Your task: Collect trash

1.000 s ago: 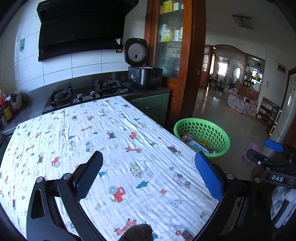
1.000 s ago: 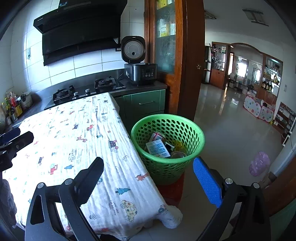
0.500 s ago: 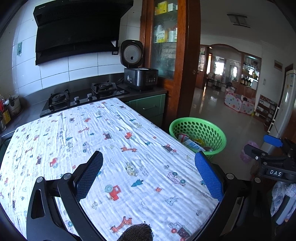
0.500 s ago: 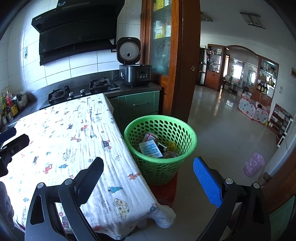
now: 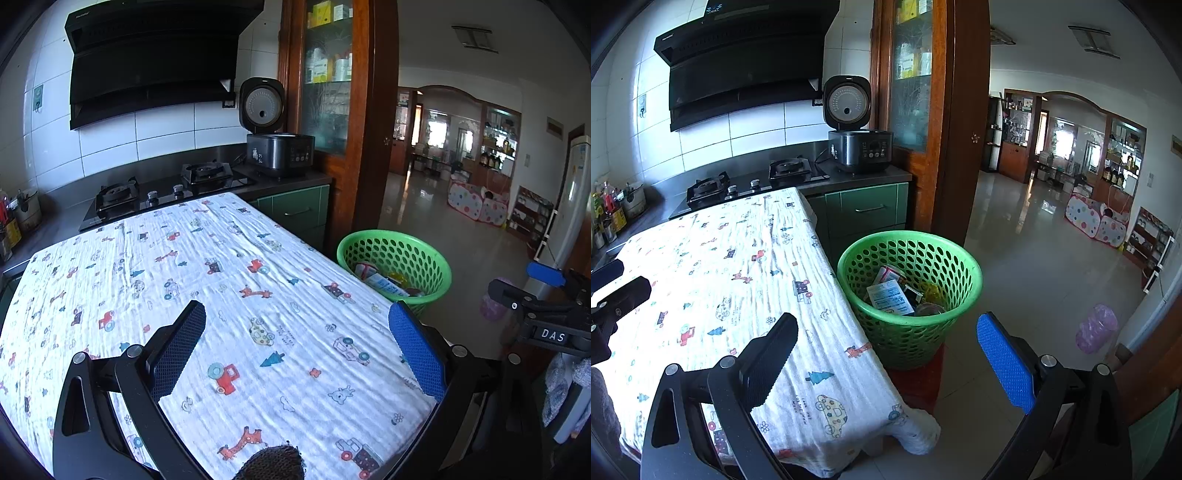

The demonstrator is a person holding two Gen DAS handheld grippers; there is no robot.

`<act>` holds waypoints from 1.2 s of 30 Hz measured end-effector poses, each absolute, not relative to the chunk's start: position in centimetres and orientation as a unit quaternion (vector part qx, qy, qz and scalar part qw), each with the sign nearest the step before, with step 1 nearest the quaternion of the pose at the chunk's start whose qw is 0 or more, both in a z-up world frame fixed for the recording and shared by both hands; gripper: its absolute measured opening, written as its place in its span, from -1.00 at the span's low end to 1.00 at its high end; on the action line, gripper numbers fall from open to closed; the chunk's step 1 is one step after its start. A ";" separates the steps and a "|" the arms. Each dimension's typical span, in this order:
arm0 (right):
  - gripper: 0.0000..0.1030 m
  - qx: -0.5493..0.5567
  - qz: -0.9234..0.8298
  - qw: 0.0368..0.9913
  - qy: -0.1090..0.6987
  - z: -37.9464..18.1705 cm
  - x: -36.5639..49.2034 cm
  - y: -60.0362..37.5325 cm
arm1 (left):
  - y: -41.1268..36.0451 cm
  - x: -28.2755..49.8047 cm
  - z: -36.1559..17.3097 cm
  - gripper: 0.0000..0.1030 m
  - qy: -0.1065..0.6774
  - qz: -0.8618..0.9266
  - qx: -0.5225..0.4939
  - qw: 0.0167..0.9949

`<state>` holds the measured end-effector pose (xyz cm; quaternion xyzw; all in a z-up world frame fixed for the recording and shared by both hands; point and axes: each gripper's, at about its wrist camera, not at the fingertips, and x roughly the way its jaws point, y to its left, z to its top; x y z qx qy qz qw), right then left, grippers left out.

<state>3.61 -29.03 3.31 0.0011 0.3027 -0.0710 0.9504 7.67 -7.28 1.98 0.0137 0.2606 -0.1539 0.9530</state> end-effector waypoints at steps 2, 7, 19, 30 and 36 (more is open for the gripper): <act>0.83 0.001 -0.071 0.950 0.303 3.3 3.6 -29.0 | -7.2 7.7 1.9 0.90 0.262 -0.154 0.012 0.953; 0.83 0.001 -0.072 0.950 0.304 3.3 3.6 -29.1 | -7.1 7.8 1.6 0.90 0.264 -0.153 0.010 0.952; 0.83 0.002 -0.075 0.950 0.303 3.4 3.6 -29.4 | -7.3 7.6 1.4 0.90 0.264 -0.154 0.012 0.952; 0.83 0.002 -0.073 0.950 0.305 3.3 3.6 -29.5 | -7.7 7.5 1.1 0.90 0.266 -0.154 0.014 0.951; 0.83 0.003 -0.074 0.950 0.305 3.3 3.6 -29.5 | -7.8 7.4 1.0 0.90 0.267 -0.155 0.014 0.951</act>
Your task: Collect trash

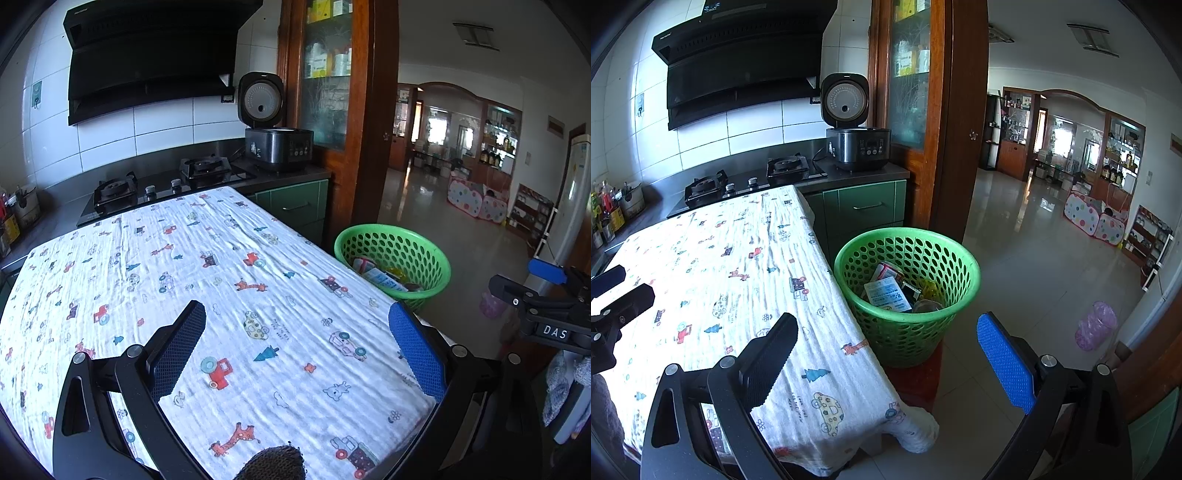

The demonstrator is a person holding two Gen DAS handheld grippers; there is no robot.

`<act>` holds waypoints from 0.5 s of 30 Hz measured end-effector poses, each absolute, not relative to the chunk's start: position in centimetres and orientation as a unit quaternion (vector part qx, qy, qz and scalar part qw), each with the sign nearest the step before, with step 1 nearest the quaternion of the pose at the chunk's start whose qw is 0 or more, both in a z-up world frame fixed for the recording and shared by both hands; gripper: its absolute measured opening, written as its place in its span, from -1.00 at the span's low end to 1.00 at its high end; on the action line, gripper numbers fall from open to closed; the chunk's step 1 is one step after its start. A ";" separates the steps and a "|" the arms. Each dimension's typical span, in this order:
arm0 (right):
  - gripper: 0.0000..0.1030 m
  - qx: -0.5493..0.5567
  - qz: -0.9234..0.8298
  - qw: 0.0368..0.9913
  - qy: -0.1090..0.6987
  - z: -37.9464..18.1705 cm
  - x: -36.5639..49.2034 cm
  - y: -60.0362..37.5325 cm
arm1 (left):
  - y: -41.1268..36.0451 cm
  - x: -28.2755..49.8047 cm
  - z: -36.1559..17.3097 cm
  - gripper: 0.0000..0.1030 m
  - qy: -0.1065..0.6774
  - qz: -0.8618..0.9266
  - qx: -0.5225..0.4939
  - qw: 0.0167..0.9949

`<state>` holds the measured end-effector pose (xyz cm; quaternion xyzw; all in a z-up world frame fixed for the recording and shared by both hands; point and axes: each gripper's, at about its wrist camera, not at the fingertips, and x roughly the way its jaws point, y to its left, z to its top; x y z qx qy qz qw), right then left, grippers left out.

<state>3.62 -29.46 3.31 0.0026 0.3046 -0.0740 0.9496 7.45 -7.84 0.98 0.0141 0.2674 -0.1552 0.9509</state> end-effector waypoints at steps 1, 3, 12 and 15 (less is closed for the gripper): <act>0.83 0.003 -0.074 0.950 0.305 3.3 3.6 -29.5 | -7.8 7.5 1.0 0.90 0.267 -0.155 0.014 0.951; 0.83 0.003 -0.075 0.949 0.305 3.3 3.6 -29.5 | -7.9 7.5 1.0 0.90 0.268 -0.155 0.014 0.951; 0.83 0.003 -0.077 0.948 0.310 2.9 3.6 -29.6 | -8.2 7.6 0.8 0.90 0.270 -0.157 0.015 0.950; 0.83 0.003 -0.078 0.948 0.309 2.9 3.6 -29.6 | -8.2 7.6 0.8 0.90 0.271 -0.156 0.015 0.950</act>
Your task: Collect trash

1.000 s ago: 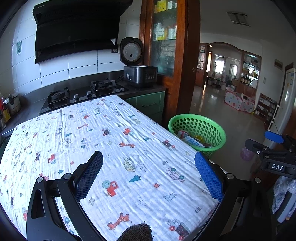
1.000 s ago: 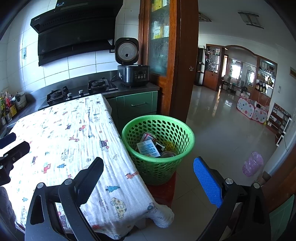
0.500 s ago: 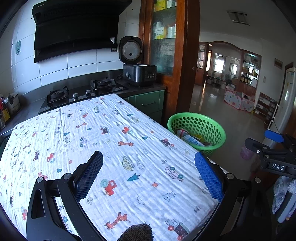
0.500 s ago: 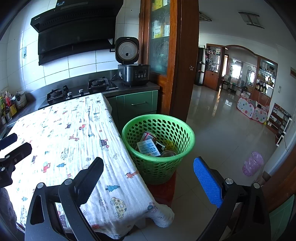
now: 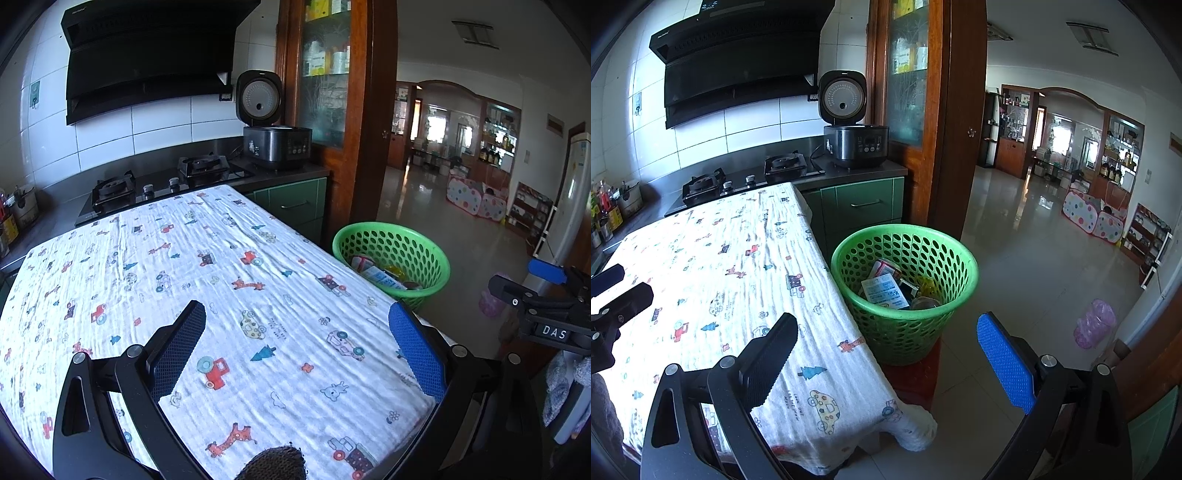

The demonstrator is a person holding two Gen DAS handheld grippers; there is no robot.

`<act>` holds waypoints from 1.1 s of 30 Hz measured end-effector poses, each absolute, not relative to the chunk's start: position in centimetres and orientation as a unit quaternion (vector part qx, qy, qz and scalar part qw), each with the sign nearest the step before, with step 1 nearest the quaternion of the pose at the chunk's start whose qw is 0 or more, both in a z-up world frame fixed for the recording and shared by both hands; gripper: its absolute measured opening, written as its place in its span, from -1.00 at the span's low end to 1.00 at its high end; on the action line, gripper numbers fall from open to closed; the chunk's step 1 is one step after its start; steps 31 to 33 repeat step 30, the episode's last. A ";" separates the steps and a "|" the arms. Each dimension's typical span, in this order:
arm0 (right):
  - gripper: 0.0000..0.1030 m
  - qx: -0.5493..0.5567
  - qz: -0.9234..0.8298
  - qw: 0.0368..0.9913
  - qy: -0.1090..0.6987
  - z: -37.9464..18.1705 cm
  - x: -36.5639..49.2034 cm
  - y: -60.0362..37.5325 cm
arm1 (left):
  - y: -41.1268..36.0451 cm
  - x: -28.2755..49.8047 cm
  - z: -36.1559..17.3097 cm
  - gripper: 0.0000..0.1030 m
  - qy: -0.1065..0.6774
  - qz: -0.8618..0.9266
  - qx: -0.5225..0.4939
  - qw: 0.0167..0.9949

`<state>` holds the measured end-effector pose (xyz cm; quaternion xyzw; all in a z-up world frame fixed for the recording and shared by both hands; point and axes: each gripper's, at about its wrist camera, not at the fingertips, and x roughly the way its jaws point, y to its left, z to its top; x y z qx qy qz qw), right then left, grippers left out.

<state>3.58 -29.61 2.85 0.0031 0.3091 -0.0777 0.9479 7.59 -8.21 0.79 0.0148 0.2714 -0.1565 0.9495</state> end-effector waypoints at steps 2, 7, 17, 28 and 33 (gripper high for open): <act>0.83 0.003 -0.078 0.948 0.310 2.9 3.6 -29.6 | -8.3 7.6 0.8 0.90 0.272 -0.157 0.014 0.949; 0.83 0.005 -0.077 0.949 0.306 3.0 3.2 -29.6 | -8.4 7.6 0.9 0.90 0.270 -0.158 0.016 0.950; 0.84 0.004 -0.069 0.951 0.300 3.2 2.9 -29.3 | -8.0 7.2 1.4 0.90 0.256 -0.150 0.012 0.955; 0.83 0.005 -0.068 0.951 0.301 3.0 3.3 -29.2 | -7.3 7.4 1.1 0.90 0.265 -0.147 -0.003 0.953; 0.83 0.004 -0.068 0.951 0.301 3.0 3.3 -29.1 | -7.2 7.5 1.1 0.90 0.266 -0.145 -0.005 0.953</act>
